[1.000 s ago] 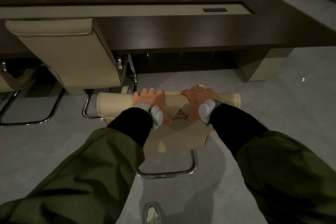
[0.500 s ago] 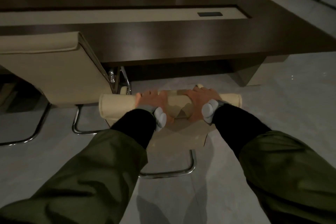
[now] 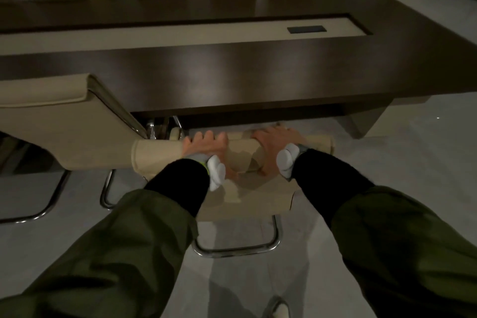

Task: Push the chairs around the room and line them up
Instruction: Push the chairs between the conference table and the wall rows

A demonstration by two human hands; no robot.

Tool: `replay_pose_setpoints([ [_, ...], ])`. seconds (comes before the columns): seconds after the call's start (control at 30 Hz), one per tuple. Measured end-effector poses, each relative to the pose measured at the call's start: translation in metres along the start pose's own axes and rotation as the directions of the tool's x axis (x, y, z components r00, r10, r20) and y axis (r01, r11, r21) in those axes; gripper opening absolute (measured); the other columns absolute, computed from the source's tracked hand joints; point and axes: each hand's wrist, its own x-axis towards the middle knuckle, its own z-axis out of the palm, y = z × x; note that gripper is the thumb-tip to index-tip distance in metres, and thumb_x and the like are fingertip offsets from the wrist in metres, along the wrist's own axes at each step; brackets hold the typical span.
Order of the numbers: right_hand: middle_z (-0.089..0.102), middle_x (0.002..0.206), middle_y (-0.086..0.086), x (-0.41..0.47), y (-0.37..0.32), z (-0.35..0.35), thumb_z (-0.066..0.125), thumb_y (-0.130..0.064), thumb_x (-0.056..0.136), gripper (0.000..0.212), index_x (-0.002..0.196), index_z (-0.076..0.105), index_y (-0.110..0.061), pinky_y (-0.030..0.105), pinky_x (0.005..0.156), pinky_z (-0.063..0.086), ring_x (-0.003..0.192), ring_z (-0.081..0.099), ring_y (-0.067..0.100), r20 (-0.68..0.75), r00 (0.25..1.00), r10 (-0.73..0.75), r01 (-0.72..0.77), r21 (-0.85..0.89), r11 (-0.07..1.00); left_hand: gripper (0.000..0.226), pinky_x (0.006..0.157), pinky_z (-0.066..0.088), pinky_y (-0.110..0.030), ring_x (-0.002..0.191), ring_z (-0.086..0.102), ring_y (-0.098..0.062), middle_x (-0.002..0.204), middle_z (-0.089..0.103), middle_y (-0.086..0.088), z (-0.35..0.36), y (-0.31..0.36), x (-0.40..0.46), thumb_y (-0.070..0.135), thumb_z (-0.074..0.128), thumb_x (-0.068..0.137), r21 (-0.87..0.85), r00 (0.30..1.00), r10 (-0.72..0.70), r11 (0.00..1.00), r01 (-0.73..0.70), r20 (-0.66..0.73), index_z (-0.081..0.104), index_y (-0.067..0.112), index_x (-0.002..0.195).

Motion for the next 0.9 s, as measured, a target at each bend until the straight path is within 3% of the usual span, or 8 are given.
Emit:
replay_pose_setpoints([
  [0.1, 0.054, 0.131, -0.002, 0.020, 0.018, -0.002, 0.073, -0.072, 0.057, 0.089, 0.133, 0.043, -0.037, 0.048, 0.105, 0.036, 0.116, 0.054, 0.027, 0.002, 0.999, -0.035, 0.035, -0.020, 0.999, 0.105, 0.109, 0.028, -0.056, 0.133, 0.037, -0.035, 0.140, 0.041, -0.007, -0.016, 0.008, 0.017, 0.077, 0.076, 0.056, -0.005, 0.998, -0.038, 0.999, 0.038, 0.052, 0.033, 0.028, 0.139],
  [0.2, 0.053, 0.124, -0.002, 0.041, 0.038, -0.007, 0.075, -0.067, 0.055, 0.088, 0.131, 0.042, -0.036, 0.050, 0.101, 0.037, 0.111, 0.054, 0.027, 0.011, 0.999, -0.051, 0.052, -0.050, 0.997, 0.111, 0.112, 0.026, -0.055, 0.136, 0.033, -0.036, 0.144, 0.038, -0.007, -0.028, 0.018, 0.038, 0.078, 0.075, 0.057, -0.007, 0.994, -0.084, 0.996, 0.085, 0.076, 0.029, 0.029, 0.145],
  [0.33, 0.049, 0.125, 0.000, 0.062, 0.062, -0.013, 0.082, -0.059, 0.054, 0.098, 0.138, 0.038, -0.032, 0.046, 0.099, 0.037, 0.113, 0.050, 0.028, 0.056, 0.996, -0.075, 0.078, -0.041, 0.996, 0.108, 0.109, 0.026, -0.053, 0.132, 0.035, -0.034, 0.138, 0.041, -0.005, -0.032, 0.031, 0.062, 0.079, 0.075, 0.055, -0.012, 0.993, -0.111, 0.994, 0.111, 0.038, 0.033, 0.031, 0.142],
  [0.47, 0.049, 0.121, 0.000, 0.077, 0.077, -0.022, 0.082, -0.057, 0.056, 0.093, 0.135, 0.039, -0.032, 0.040, 0.088, 0.036, 0.112, 0.050, 0.027, 0.052, 0.993, -0.110, 0.111, -0.026, 0.993, 0.105, 0.105, 0.029, -0.051, 0.128, 0.038, -0.031, 0.132, 0.043, -0.003, -0.037, 0.035, 0.083, 0.080, 0.076, 0.051, -0.013, 0.990, -0.143, 0.990, 0.143, 0.010, 0.036, 0.033, 0.136],
  [0.63, 0.052, 0.122, 0.001, 0.098, 0.087, -0.039, 0.081, -0.053, 0.060, 0.089, 0.137, 0.043, -0.032, 0.041, 0.090, 0.040, 0.113, 0.053, 0.028, 0.054, 0.989, -0.135, 0.134, 0.034, 0.990, 0.098, 0.101, 0.032, -0.052, 0.118, 0.043, -0.032, 0.119, 0.043, -0.002, -0.045, 0.027, 0.108, 0.081, 0.075, 0.050, -0.011, 0.992, -0.126, 0.992, 0.126, -0.009, 0.039, 0.033, 0.128],
  [0.77, 0.057, 0.114, -0.004, 0.117, 0.092, -0.043, 0.085, -0.049, 0.056, 0.082, 0.129, 0.050, -0.034, 0.037, 0.080, 0.040, 0.106, 0.058, 0.023, 0.035, 0.991, -0.129, 0.127, 0.050, 0.991, 0.096, 0.103, 0.033, -0.051, 0.119, 0.043, -0.033, 0.122, 0.046, -0.003, -0.050, 0.020, 0.129, 0.080, 0.076, 0.052, -0.012, 0.993, -0.118, 0.993, 0.117, -0.017, 0.041, 0.033, 0.127],
  [0.9, 0.056, 0.118, -0.004, 0.137, 0.094, -0.049, 0.084, -0.047, 0.056, 0.082, 0.130, 0.050, -0.035, 0.037, 0.081, 0.039, 0.109, 0.057, 0.024, 0.006, 0.994, -0.113, 0.113, 0.076, 0.991, 0.091, 0.103, 0.031, -0.052, 0.120, 0.042, -0.033, 0.122, 0.044, -0.002, -0.061, 0.010, 0.148, 0.078, 0.077, 0.054, -0.025, 0.993, -0.116, 0.993, 0.115, -0.018, 0.041, 0.032, 0.124],
])
